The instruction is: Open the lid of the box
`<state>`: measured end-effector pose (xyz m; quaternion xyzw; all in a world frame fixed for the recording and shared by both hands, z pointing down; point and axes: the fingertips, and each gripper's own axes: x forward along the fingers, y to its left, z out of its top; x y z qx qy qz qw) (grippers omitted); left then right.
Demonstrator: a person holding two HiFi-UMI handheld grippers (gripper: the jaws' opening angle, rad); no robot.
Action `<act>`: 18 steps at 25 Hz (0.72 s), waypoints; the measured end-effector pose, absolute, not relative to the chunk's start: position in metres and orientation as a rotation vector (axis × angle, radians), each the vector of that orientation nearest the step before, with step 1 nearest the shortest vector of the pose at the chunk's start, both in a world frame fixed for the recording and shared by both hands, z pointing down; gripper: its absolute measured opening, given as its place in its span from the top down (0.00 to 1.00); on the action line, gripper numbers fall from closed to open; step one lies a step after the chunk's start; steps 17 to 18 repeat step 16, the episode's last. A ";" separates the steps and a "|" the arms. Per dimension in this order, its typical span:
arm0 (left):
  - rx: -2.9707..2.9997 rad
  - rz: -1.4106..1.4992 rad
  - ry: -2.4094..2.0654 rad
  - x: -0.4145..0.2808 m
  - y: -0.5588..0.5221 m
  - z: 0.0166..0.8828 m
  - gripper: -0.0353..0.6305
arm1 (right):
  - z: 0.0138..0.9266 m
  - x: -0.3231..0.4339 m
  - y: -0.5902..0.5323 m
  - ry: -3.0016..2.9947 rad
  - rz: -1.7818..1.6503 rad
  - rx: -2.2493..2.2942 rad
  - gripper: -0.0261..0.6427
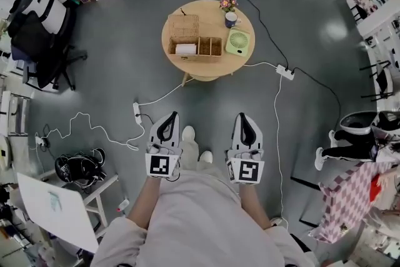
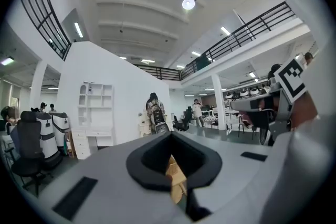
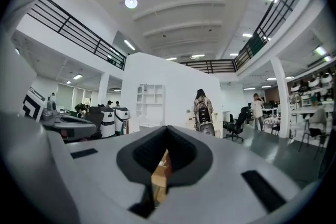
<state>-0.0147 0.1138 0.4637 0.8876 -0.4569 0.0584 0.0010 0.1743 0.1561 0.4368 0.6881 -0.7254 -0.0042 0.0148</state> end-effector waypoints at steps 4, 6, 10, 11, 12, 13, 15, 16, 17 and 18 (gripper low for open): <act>2.823 0.146 -1.445 -0.019 0.130 0.452 0.95 | 0.418 0.170 0.183 -2.243 -0.085 2.169 0.97; 2.841 0.129 -1.437 -0.021 0.138 0.448 0.95 | 0.416 0.168 0.191 -2.242 -0.085 2.173 0.97; 2.818 0.118 -1.451 -0.031 0.150 0.434 0.95 | 0.415 0.159 0.199 -2.252 -0.082 2.158 0.97; 2.811 0.115 -1.460 -0.038 0.151 0.432 0.95 | 0.414 0.154 0.199 -2.257 -0.089 2.147 0.97; 2.807 0.111 -1.471 -0.045 0.150 0.431 0.95 | 0.414 0.147 0.196 -2.262 -0.097 2.136 0.97; 2.804 0.108 -1.482 -0.053 0.148 0.431 0.95 | 0.413 0.140 0.193 -2.267 -0.101 2.126 0.97; 2.790 0.104 -1.508 -0.070 0.144 0.434 0.95 | 0.415 0.123 0.187 -2.273 -0.097 2.105 0.97; 2.779 0.103 -1.521 -0.080 0.143 0.437 0.95 | 0.416 0.115 0.184 -2.275 -0.094 2.093 0.97; 2.779 0.103 -1.521 -0.080 0.143 0.437 0.95 | 0.416 0.115 0.184 -2.275 -0.094 2.093 0.97; 2.779 0.103 -1.521 -0.080 0.143 0.437 0.95 | 0.416 0.115 0.184 -2.275 -0.094 2.093 0.97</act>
